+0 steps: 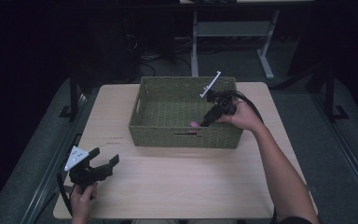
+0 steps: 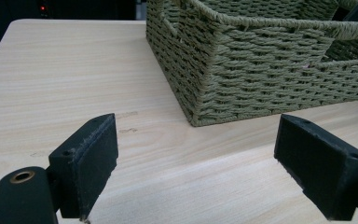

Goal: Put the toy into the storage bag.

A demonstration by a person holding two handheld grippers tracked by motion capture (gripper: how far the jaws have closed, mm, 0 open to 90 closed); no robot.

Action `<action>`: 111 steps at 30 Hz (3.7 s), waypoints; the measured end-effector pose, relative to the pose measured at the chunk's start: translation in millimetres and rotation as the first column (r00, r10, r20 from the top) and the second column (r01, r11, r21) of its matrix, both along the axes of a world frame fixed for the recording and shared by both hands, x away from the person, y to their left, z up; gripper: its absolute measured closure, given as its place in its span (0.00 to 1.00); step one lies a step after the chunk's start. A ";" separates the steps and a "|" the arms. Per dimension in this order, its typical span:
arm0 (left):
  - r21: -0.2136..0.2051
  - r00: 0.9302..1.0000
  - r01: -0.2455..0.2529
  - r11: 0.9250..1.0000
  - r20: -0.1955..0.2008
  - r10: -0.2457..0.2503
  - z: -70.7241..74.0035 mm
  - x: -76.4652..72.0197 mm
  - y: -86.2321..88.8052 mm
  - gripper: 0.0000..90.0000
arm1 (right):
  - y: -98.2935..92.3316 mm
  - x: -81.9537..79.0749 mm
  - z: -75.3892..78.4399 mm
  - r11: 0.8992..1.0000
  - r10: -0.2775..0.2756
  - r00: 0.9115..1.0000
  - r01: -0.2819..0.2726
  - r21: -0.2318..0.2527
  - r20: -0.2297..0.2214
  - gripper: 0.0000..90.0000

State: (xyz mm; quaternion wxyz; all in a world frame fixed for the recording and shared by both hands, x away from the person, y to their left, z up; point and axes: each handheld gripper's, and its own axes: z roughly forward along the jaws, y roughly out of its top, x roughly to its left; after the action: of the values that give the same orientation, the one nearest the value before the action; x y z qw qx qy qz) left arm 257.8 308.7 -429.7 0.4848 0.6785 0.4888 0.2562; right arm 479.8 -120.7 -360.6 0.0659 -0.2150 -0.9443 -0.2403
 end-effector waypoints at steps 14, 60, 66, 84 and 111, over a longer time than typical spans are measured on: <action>0.006 1.000 0.004 1.000 -0.003 -0.004 0.0 0.4 -2.2 0.14 | -20.8 -9.9 24.6 0.997 -0.055 0.998 0.053 0.053 0.042 0.48; 0.019 1.000 0.015 1.000 -0.003 -0.015 0.1 0.7 -5.9 0.14 | -50.6 -72.8 49.2 0.993 -0.079 0.991 0.068 0.101 0.110 0.38; 0.019 1.000 0.015 1.000 -0.005 -0.015 0.2 0.7 -6.4 0.14 | -54.4 -82.3 47.0 0.992 -0.081 0.990 0.068 0.105 0.120 0.37; 0.025 1.000 0.020 0.999 -0.005 -0.020 0.4 0.4 -7.9 0.14 | -66.3 -104.7 34.8 0.992 -0.091 0.988 0.079 0.103 0.121 0.33; 0.025 1.000 0.021 0.999 -0.006 -0.021 0.4 0.3 -8.9 0.14 | -107.2 -149.6 -20.3 0.979 -0.159 0.984 0.146 0.142 0.086 0.31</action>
State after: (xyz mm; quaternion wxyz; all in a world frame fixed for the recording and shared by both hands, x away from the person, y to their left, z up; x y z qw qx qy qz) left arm 258.1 299.8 -429.3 0.4774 0.6906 0.4796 0.2554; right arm 330.2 -227.9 -380.8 0.0157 -0.2699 -0.9087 -0.3181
